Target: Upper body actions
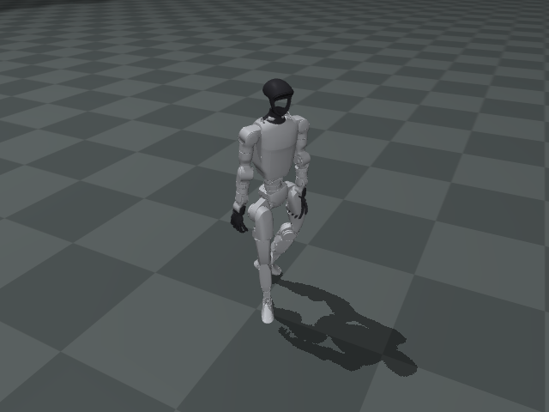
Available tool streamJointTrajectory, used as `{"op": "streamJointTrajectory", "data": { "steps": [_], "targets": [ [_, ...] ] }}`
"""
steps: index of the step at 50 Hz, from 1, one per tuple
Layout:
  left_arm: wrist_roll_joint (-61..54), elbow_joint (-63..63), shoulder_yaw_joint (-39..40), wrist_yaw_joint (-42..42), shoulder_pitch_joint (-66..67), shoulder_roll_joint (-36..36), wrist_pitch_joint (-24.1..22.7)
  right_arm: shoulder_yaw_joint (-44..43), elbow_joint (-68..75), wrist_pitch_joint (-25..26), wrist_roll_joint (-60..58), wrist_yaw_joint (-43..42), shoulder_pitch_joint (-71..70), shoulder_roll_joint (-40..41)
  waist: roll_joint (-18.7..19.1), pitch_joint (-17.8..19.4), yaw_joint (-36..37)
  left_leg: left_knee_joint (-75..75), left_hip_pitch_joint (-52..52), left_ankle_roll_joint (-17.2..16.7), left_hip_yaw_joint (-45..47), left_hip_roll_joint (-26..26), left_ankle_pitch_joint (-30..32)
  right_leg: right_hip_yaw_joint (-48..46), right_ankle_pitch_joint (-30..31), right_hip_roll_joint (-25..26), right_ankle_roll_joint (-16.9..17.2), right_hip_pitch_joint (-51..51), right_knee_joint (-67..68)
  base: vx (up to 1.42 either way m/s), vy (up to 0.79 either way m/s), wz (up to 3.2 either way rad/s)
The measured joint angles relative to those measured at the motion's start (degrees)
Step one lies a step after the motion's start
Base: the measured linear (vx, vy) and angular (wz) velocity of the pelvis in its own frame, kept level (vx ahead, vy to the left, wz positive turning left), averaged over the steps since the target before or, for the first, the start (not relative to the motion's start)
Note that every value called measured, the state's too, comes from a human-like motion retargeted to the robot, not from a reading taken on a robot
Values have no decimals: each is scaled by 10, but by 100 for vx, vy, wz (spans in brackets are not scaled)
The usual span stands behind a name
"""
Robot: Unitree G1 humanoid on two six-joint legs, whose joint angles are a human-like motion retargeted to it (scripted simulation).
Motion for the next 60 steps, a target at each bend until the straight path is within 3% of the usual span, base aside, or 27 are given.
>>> {"op": "streamJointTrajectory", "data": {
  "steps": [2,5,10,15,17,18,21,24,33,43,47,53,57,60],
  "targets": [
    [0,2,-4,0,-12,-2,2,0,-18,-3,-1,2,-6,2,9,5,-8,76,-56,-32,-86,27,-17,9,-1,8,-3,-6,2,21,-6,-66],
    [-2,-6,-12,2,-25,-13,-2,7,-40,-11,4,-2,-14,0,26,22,5,145,-159,-92,-256,1,-61,46,4,27,-9,-14,4,9,8,-111],
    [18,-31,-41,1,-32,-27,-9,10,-58,-17,9,1,-21,-6,37,37,31,60,-192,-78,-279,-41,-132,105,11,38,-9,-25,6,12,12,-108],
    [39,-36,-60,-2,-22,-34,-14,14,-59,-18,11,-3,-18,-5,84,44,52,-123,-195,-131,-393,-100,-141,145,9,97,-10,-20,7,11,12,-113],
    [43,-29,-64,-4,-16,-35,-14,16,-54,-19,17,-8,-13,-5,94,48,52,-184,-186,-115,-392,-115,-113,155,4,111,-7,-6,8,17,10,-84],
    [45,-23,-65,-6,-12,-36,-14,17,-49,-18,19,-9,-11,-5,93,47,48,-208,-179,-91,-386,-127,-98,160,1,110,-5,0,9,19,12,-44],
    [51,-4,-59,-13,-8,-34,-10,17,-32,-13,17,-12,-6,-2,99,33,15,-227,-157,-105,-389,-122,-109,163,-12,116,-3,5,14,13,14,2],
    [55,8,-54,-13,-11,-29,-6,16,-14,-14,30,-23,2,2,100,30,-16,-243,-142,-96,-406,-132,-112,156,-25,115,0,13,20,4,12,37],
    [45,2,-38,-12,0,-17,-11,23,56,4,14,-28,19,-9,76,11,26,-224,-111,-88,-372,-135,-158,188,-36,110,8,27,31,9,10,-32],
    [38,27,-14,-21,12,2,-3,47,-11,-19,11,-16,-3,2,82,4,17,-230,-100,-92,-354,-125,-171,206,-57,113,18,11,85,3,3,-22],
    [40,13,-13,-24,9,8,-3,63,-27,-24,25,-12,-18,8,85,14,-5,-226,-111,-93,-383,-118,-164,229,-60,120,16,-2,119,-6,-4,59],
    [39,-13,-24,-22,-1,8,-4,75,-34,-30,18,-8,-19,10,81,36,-13,-216,-125,-97,-451,-121,-145,358,-58,144,15,4,121,-5,-13,105],
    [34,-31,-33,-21,-10,-1,-6,70,-20,-26,16,-11,-17,6,79,46,15,-203,-150,-104,-490,-125,-127,269,-54,122,0,22,87,-7,-14,95],
    [29,-47,-44,-16,-17,-11,-15,61,-4,-21,26,-10,-20,-3,82,65,49,-200,-170,-108,-519,-135,-100,255,-45,134,-10,35,63,-24,-13,108]
  ]
}}
